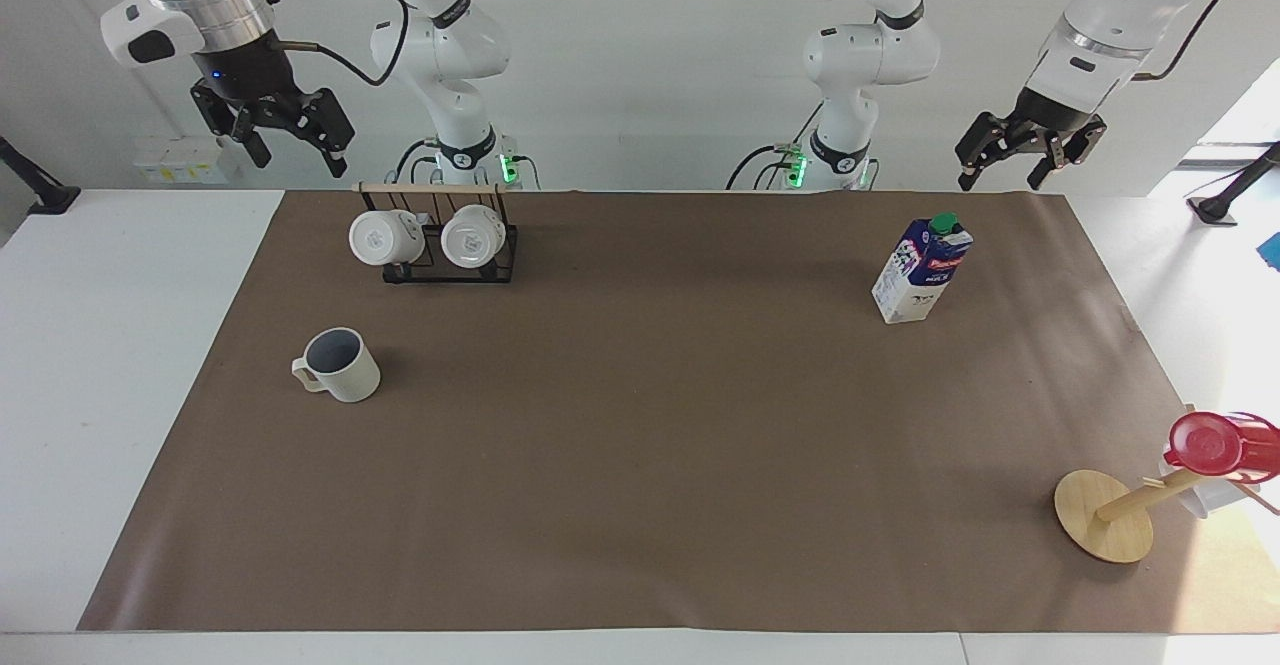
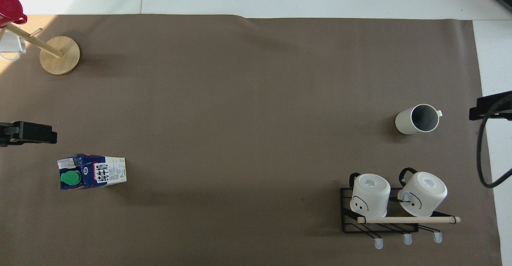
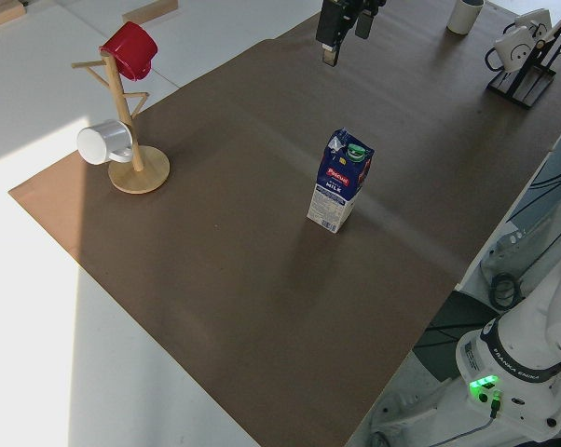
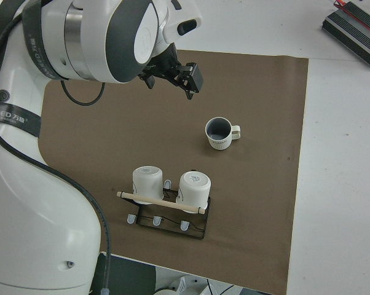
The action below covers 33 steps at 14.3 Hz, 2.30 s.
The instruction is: Place cup and milk on table
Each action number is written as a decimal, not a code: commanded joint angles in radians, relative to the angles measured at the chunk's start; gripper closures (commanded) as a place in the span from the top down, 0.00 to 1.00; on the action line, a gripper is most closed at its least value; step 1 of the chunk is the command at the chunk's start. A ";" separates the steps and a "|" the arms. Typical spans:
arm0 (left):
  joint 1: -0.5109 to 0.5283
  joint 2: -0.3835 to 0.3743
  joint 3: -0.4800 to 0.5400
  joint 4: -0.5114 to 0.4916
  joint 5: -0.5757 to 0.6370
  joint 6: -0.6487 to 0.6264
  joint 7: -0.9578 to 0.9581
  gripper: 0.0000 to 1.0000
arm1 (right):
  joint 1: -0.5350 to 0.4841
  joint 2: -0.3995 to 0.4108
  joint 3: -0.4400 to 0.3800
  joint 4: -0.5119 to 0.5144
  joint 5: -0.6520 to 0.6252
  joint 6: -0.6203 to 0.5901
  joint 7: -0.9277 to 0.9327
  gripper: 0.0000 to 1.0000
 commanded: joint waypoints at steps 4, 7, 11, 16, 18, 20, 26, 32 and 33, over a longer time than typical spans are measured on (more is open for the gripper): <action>-0.002 0.007 0.002 0.020 0.010 -0.023 -0.008 1.00 | -0.007 -0.009 0.001 -0.002 0.017 -0.008 -0.012 1.00; -0.002 0.007 0.002 0.020 0.010 -0.023 -0.008 1.00 | -0.007 -0.009 -0.001 -0.002 0.017 -0.008 -0.012 1.00; -0.002 0.007 0.002 0.020 0.010 -0.023 -0.008 1.00 | -0.007 -0.009 -0.004 0.000 0.017 -0.005 -0.015 1.00; -0.002 0.007 0.002 0.020 0.010 -0.023 -0.008 1.00 | 0.000 0.014 0.007 -0.007 0.009 0.055 -0.015 1.00; -0.002 0.007 0.002 0.020 0.010 -0.023 -0.008 1.00 | -0.001 0.032 0.007 -0.007 0.000 0.093 -0.016 1.00; -0.002 0.007 0.002 0.020 0.010 -0.023 -0.008 1.00 | -0.001 0.051 0.005 -0.011 -0.003 0.110 -0.015 1.00; -0.002 0.007 0.002 0.020 0.010 -0.023 -0.008 1.00 | -0.015 0.066 0.005 -0.161 -0.003 0.292 -0.018 1.00; -0.002 0.007 0.002 0.020 0.010 -0.023 -0.008 1.00 | -0.053 0.109 0.004 -0.316 -0.003 0.457 -0.081 1.00; -0.002 0.007 0.002 0.020 0.010 -0.023 -0.008 1.00 | -0.053 0.115 0.004 -0.350 -0.003 0.498 -0.082 1.00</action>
